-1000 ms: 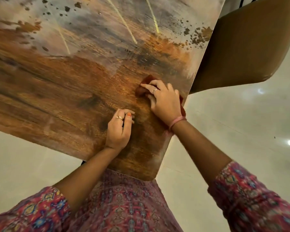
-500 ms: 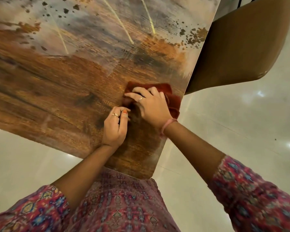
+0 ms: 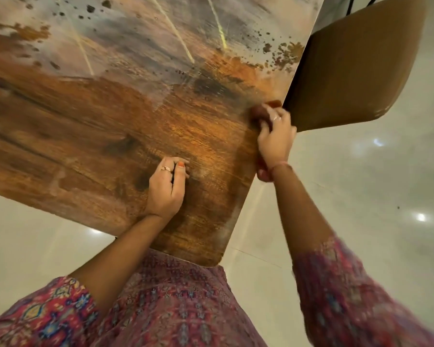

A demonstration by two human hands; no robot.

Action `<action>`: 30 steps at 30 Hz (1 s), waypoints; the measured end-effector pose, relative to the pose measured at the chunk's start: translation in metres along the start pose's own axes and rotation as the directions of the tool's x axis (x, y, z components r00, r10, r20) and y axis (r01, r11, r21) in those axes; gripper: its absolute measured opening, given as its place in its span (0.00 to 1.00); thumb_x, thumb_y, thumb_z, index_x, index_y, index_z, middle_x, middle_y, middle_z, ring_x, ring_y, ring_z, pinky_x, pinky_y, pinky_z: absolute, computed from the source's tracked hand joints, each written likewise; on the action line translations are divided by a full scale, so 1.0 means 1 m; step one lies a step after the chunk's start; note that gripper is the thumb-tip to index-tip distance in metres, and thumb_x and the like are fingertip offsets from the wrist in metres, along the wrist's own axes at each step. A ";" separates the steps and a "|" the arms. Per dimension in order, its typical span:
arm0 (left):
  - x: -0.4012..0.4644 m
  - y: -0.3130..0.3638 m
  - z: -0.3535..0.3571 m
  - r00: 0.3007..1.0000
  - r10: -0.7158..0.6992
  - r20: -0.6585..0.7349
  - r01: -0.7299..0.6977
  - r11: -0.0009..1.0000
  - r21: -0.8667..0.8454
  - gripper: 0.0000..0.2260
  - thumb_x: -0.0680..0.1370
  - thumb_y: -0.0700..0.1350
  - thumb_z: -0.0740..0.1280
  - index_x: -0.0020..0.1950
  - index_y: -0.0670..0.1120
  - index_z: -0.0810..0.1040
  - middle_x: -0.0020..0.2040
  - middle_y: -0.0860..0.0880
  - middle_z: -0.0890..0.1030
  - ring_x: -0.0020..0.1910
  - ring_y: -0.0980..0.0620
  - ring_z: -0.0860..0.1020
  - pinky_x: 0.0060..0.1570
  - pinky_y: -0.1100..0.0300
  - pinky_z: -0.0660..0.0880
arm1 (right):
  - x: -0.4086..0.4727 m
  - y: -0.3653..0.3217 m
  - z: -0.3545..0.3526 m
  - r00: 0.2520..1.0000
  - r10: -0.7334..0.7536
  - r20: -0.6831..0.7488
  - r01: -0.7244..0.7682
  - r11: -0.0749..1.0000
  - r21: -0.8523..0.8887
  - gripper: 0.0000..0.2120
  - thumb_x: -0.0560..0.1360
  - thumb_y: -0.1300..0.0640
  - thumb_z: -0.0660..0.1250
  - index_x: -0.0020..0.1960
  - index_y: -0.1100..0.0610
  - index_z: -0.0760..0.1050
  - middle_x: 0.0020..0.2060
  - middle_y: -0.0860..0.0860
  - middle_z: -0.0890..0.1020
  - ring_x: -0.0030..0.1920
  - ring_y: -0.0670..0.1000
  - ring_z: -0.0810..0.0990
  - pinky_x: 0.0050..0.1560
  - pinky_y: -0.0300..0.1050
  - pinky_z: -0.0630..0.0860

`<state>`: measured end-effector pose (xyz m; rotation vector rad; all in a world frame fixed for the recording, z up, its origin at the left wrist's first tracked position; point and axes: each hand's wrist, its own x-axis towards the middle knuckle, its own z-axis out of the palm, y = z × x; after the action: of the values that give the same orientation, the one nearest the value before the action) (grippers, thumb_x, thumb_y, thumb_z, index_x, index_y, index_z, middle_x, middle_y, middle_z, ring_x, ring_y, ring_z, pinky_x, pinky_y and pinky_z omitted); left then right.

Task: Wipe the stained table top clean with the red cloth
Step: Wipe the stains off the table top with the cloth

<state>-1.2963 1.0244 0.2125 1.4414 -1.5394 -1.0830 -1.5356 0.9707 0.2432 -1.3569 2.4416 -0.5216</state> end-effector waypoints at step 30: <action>0.003 0.007 -0.005 0.999 -0.010 0.052 0.010 1.000 -0.003 0.12 0.81 0.47 0.54 0.49 0.47 0.76 0.41 0.53 0.77 0.40 0.58 0.77 0.42 0.59 0.75 | 0.003 -0.050 0.020 0.829 -0.491 0.267 0.532 0.840 -0.107 0.19 0.79 0.55 0.59 0.69 0.47 0.70 0.64 0.50 0.74 0.57 0.57 0.72 0.58 0.48 0.68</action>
<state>-1.2946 1.0215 0.2203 1.4302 -1.5671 -1.1364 -1.4909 0.9408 0.2476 -2.0462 1.9565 -0.2396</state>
